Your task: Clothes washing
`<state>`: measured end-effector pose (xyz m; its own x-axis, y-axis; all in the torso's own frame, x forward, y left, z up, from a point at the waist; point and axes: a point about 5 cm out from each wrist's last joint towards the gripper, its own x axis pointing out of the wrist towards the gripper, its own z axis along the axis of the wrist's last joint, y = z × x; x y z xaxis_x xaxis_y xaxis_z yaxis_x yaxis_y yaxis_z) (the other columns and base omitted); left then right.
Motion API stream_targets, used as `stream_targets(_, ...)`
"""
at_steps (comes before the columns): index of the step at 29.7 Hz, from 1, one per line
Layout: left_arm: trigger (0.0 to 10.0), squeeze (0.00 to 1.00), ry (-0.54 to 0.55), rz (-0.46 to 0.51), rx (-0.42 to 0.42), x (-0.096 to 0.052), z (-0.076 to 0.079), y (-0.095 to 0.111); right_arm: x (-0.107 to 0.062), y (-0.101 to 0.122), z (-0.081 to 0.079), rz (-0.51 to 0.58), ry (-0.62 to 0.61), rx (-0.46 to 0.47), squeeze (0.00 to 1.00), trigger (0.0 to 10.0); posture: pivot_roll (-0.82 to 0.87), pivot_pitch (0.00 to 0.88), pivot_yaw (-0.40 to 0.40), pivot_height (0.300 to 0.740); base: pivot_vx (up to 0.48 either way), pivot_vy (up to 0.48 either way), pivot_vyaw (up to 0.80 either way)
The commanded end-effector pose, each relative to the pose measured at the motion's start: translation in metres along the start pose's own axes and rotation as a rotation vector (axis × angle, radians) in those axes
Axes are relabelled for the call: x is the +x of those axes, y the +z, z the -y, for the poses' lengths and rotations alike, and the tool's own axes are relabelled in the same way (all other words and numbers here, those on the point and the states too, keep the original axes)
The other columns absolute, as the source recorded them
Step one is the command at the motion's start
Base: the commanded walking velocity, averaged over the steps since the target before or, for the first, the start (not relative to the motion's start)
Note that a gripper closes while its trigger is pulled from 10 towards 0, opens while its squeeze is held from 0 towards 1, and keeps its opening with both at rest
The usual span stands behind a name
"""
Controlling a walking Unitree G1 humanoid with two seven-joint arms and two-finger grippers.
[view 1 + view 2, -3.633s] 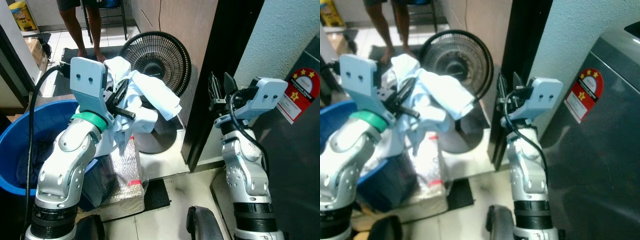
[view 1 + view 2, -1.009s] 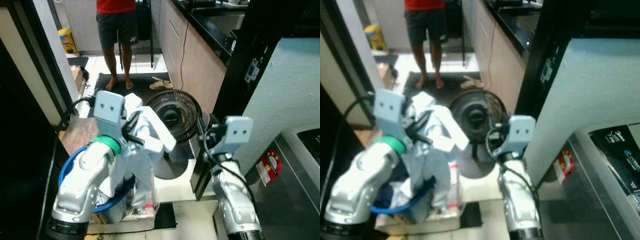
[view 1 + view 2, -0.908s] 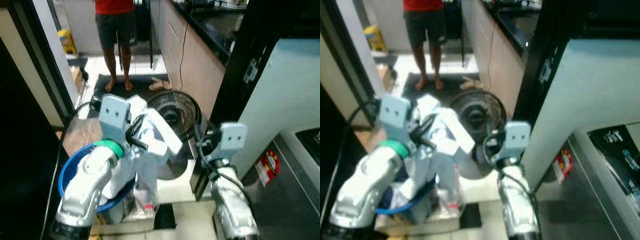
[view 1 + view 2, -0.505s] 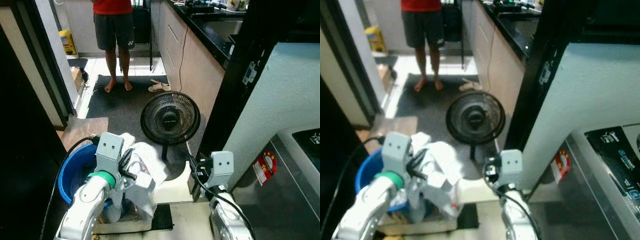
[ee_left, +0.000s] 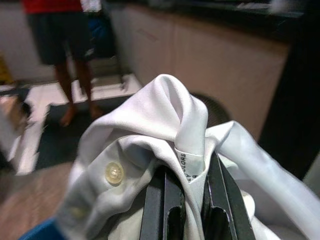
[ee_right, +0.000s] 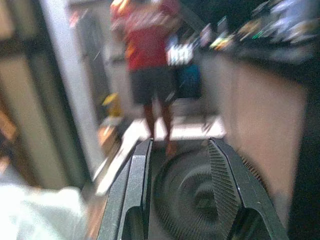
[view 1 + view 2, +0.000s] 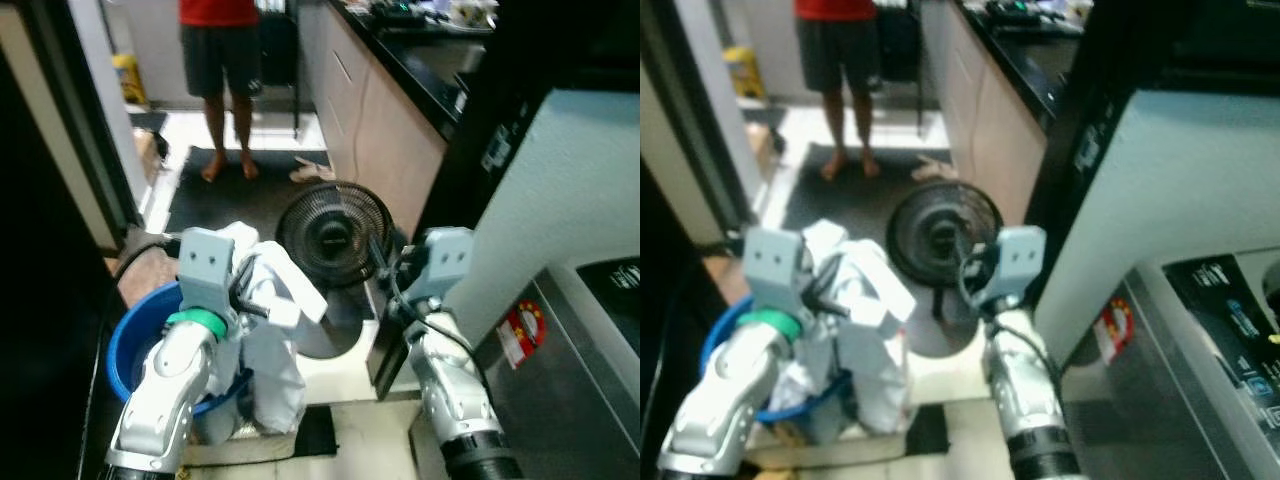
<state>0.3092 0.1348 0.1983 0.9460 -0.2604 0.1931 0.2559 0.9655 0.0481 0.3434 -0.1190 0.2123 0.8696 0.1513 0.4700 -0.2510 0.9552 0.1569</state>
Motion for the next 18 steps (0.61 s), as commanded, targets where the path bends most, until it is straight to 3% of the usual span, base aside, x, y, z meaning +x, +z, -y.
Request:
stream_targets(1, 10.0, 0.00, -0.031, 0.075, -0.009, 0.004, 0.006, 0.019, 0.005, 0.016, 0.007, 0.056, -0.031, 0.014, 0.00, 10.0, 0.04, 0.000, -0.008, 0.740, 0.000, 0.000, -0.80)
stream_targets(6, 10.0, 0.00, -0.044, 0.115, -0.008, 0.007, 0.008, 0.032, 0.011, 0.031, 0.002, 0.112, -0.014, 0.024, 0.00, 10.0, 0.05, 0.000, -0.004, 0.740, 0.000, 0.000, -0.80)
stream_targets(18, 10.0, 0.00, -0.041, 0.116, 0.008, 0.004, 0.004, 0.036, 0.013, 0.029, -0.003, 0.104, -0.015, 0.068, 0.00, 10.0, 0.08, 0.000, -0.002, 0.740, 0.000, 0.000, -0.80)
